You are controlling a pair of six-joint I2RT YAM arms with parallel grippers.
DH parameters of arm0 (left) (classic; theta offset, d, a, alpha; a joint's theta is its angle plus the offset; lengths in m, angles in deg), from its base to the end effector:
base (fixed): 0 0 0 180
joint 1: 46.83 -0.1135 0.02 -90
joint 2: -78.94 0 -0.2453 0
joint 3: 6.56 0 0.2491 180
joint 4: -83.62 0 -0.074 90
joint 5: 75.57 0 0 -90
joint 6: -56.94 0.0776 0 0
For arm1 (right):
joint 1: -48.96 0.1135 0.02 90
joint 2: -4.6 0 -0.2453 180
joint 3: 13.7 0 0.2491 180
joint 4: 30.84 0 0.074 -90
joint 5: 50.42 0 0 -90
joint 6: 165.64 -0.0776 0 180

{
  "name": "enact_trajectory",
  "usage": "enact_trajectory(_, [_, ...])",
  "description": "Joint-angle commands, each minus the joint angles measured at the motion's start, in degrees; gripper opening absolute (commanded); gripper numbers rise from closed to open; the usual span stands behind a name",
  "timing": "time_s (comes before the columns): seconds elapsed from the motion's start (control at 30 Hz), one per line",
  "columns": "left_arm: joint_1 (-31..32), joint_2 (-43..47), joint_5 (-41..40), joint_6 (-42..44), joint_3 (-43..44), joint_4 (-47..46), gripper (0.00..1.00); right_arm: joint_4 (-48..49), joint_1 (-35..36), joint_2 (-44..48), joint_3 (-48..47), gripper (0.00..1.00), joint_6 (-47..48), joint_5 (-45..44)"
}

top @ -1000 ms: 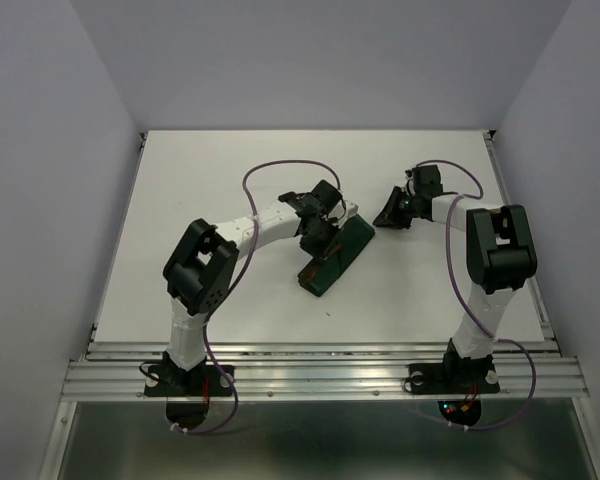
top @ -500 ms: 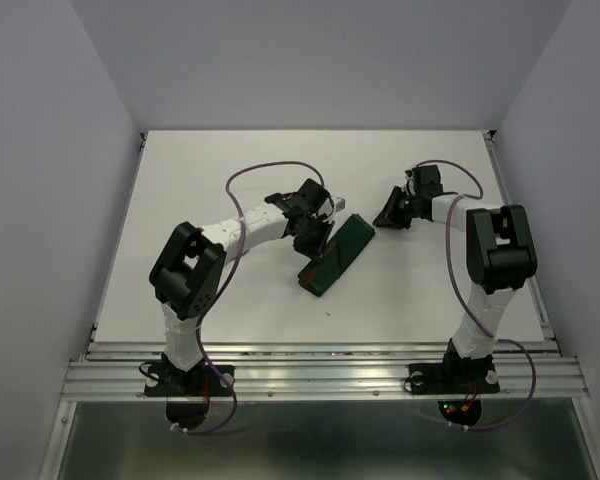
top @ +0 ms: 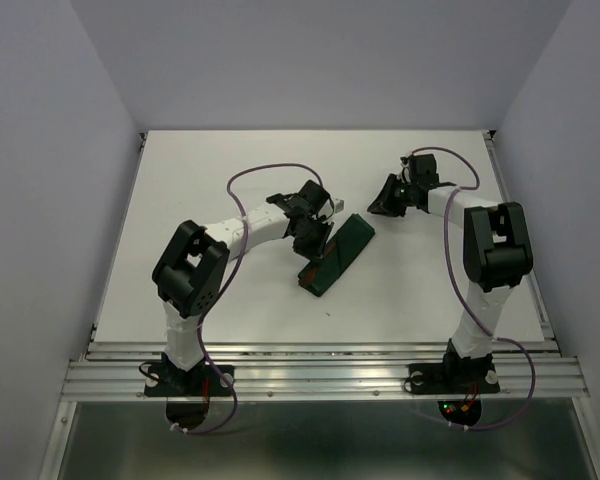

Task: Fold the napkin into a case and place the utensils inside
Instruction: Stuff the fork into the folded napkin.

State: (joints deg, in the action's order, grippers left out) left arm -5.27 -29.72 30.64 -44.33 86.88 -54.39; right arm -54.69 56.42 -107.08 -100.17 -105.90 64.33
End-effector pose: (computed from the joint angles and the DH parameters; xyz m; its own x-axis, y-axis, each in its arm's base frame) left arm 0.2994 -0.2944 0.1557 -0.7635 0.4261 -0.4853 0.6128 0.7153 -0.3360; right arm 0.4228 0.0881 0.1262 -0.8434 0.3511 -0.4066 0.0406 0.7964 0.6034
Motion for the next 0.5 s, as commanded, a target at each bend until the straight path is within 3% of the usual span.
enact_trajectory(0.0, [0.01, -1.11, 0.67, 0.37, 0.74, 0.34, 0.00, 0.60, 1.41, -2.58, -4.10, 0.21, -0.59, 0.38])
enact_trajectory(0.47, [-0.08, -4.45, -0.65, 0.63, 4.96, 1.13, 0.00, -0.46, 5.63, -7.50, -5.78, 0.21, -0.68, -1.29])
